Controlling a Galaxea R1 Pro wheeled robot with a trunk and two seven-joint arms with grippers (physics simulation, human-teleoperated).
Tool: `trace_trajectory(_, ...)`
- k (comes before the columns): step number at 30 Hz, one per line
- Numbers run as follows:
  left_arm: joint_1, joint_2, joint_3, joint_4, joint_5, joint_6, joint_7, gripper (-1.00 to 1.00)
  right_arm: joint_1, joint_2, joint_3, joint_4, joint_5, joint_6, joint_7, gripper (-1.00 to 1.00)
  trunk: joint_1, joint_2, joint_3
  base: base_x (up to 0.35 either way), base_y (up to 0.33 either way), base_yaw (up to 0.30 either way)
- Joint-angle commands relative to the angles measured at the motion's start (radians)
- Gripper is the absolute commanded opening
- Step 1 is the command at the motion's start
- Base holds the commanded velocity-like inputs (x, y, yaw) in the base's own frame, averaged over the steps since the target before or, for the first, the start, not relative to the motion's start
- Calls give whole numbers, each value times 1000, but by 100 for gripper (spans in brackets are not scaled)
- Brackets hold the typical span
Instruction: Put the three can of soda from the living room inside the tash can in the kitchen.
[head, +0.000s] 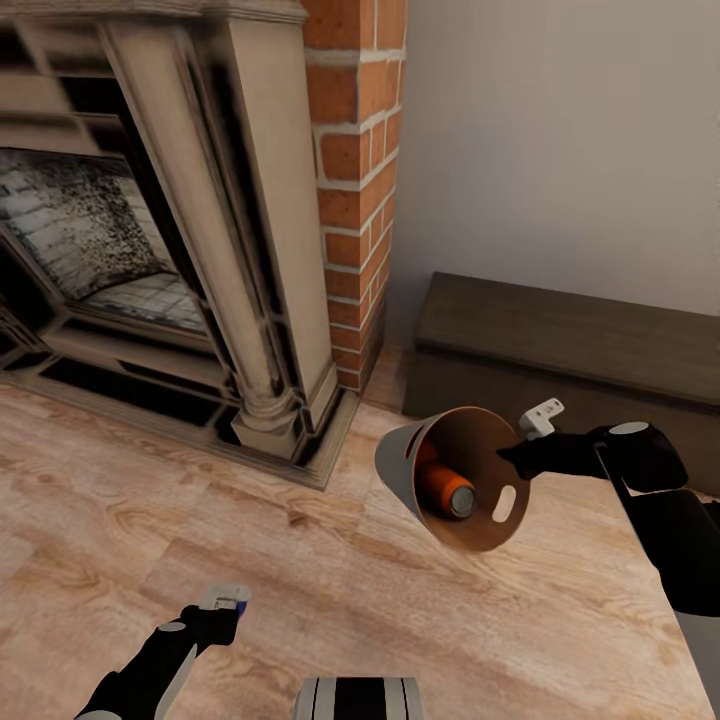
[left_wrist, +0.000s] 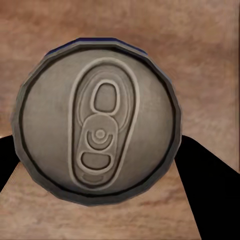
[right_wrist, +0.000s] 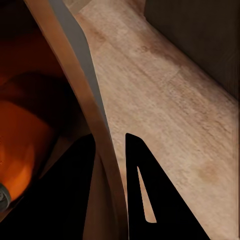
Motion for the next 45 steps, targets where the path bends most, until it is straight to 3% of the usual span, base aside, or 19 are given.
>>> trace_trajectory(1,0,0,0,0,-1,0,0,-100,0,0,1,0,-20,7,3,-100,0,0,4,0,0,0)
trace_trajectory(13,0,1,-2,-1,-1,5,-5,-100,1,4,1,0,-21,7,3,-100,-6,3,50,0,0,0)
trace_trajectory(20,-1,3,3,2,-2,65,-101,-100,1,7,0,1,-23,7,3,-100,-9,5,78,0,0,0)
trace_trajectory(23,-2,4,3,1,-2,71,-115,-100,1,7,-1,1,-24,7,4,-100,-10,5,89,0,0,0)
trace_trajectory(29,-14,9,2,-19,0,117,-181,-100,39,11,-2,3,-26,7,3,-100,-13,7,112,0,0,0)
trace_trajectory(37,-22,16,19,-202,2,197,-232,-100,78,13,0,3,-24,7,1,-100,-17,9,143,0,0,0)
trace_trajectory(43,-19,34,81,-324,2,248,-316,-100,94,16,-2,4,-24,7,-4,-100,-19,10,166,0,0,0)
trace_trajectory(44,-14,47,105,-420,1,310,-380,-100,98,17,-2,4,-25,7,-5,-100,-20,10,170,0,0,0)
trace_trajectory(45,-12,50,112,-461,2,342,-402,-100,98,17,-1,5,-25,7,-6,-100,-20,11,174,0,0,0)
